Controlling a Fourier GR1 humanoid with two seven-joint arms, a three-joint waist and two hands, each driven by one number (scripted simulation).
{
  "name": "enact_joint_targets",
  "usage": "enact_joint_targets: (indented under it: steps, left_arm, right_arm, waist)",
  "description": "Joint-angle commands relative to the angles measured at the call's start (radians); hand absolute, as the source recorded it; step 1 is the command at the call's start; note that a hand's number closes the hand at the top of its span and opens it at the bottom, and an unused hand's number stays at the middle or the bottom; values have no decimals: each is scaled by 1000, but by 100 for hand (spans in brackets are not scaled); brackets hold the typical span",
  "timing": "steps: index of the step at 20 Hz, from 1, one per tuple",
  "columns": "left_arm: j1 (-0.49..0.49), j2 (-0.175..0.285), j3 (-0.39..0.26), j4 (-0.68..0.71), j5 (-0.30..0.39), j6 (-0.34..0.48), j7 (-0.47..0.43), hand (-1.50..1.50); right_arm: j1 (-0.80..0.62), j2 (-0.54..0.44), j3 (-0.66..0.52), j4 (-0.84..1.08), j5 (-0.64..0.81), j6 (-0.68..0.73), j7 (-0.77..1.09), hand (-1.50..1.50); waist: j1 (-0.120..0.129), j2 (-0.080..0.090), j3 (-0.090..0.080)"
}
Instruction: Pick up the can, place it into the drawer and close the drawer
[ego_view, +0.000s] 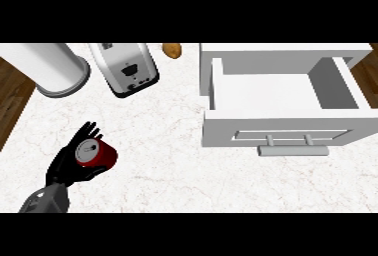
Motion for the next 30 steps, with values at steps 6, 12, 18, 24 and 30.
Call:
enact_joint_targets:
  steps: [6, 12, 18, 24, 30]
  left_arm:
    - [-91, 18, -12, 68, 48, -141, 56, 150]
    - [-27, -45, -55, -108, 74, -155, 56, 150]
    - [15, -176, -56, -279, 105, 34, 60, 150]
    - [-25, -247, -116, -447, 169, 313, 163, 150]
    - [-11, -249, -206, -724, 145, 461, 288, 150]
  right_arm:
    - [2, 29, 30, -17, 14, -1, 14, -150]
    - [19, 29, 110, -110, 42, -114, 43, -150]
    - [15, 27, 12, -5, 9, -8, -20, -150]
    - [78, 29, 11, -38, -38, 7, -20, -150]
    - [103, 29, 57, -76, -17, -44, -11, -150]
  waist:
    - [-4, 2, 0]
    - [7, -2, 0]
    - [10, -2, 1]
    - [3, -5, 1]
    - [8, -6, 1]
